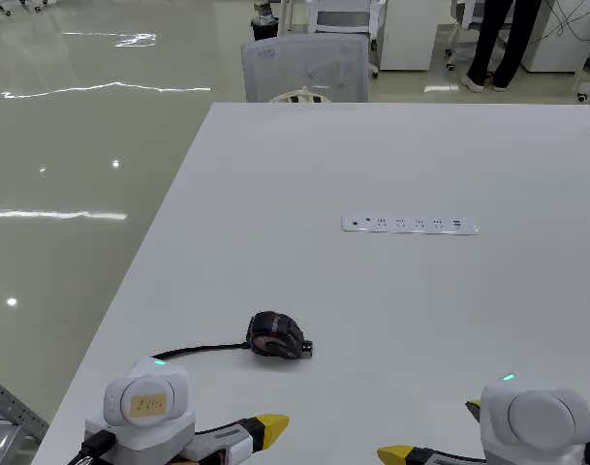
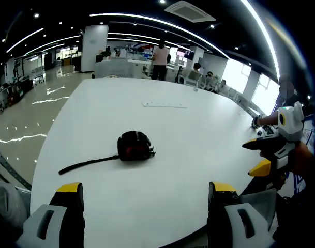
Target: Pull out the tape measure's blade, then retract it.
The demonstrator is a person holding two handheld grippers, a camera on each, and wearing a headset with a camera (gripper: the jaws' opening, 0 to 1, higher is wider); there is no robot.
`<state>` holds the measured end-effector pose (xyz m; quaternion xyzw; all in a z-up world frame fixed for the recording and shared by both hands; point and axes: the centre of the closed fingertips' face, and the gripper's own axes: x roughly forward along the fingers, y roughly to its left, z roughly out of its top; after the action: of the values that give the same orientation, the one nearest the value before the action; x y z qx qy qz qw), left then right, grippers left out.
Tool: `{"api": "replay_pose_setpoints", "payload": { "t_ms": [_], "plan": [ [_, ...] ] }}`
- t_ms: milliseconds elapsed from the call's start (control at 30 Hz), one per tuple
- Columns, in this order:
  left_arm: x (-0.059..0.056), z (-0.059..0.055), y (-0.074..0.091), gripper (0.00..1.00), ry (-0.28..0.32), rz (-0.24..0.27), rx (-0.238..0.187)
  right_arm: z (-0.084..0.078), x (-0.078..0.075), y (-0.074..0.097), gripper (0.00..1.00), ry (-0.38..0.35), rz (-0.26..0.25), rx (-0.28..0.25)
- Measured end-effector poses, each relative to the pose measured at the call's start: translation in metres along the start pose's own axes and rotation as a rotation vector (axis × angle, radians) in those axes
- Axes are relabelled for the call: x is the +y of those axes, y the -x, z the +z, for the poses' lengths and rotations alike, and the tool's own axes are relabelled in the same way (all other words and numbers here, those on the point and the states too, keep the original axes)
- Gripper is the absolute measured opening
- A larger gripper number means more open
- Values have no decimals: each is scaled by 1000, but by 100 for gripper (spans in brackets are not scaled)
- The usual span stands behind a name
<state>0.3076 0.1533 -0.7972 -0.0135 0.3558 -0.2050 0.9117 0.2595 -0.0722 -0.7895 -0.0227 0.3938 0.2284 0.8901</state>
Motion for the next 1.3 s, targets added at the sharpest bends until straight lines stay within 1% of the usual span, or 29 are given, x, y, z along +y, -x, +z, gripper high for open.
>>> {"api": "replay_pose_setpoints", "payload": {
  "t_ms": [467,733,867,1100,1300],
  "plan": [
    [-1,0,-8,97,5,-10,7,7,-2,-10,81,21,9,13],
    [1,1,-14,97,4,-16,16,13,-2,-18,81,33,17,18],
    [2,1,-15,96,4,-16,16,14,-2,-19,80,36,18,19],
    [5,3,-21,96,12,-22,10,17,-2,-28,80,48,29,26],
    [7,2,-25,96,10,-26,14,19,-4,-34,80,60,34,32]
  ]
}}
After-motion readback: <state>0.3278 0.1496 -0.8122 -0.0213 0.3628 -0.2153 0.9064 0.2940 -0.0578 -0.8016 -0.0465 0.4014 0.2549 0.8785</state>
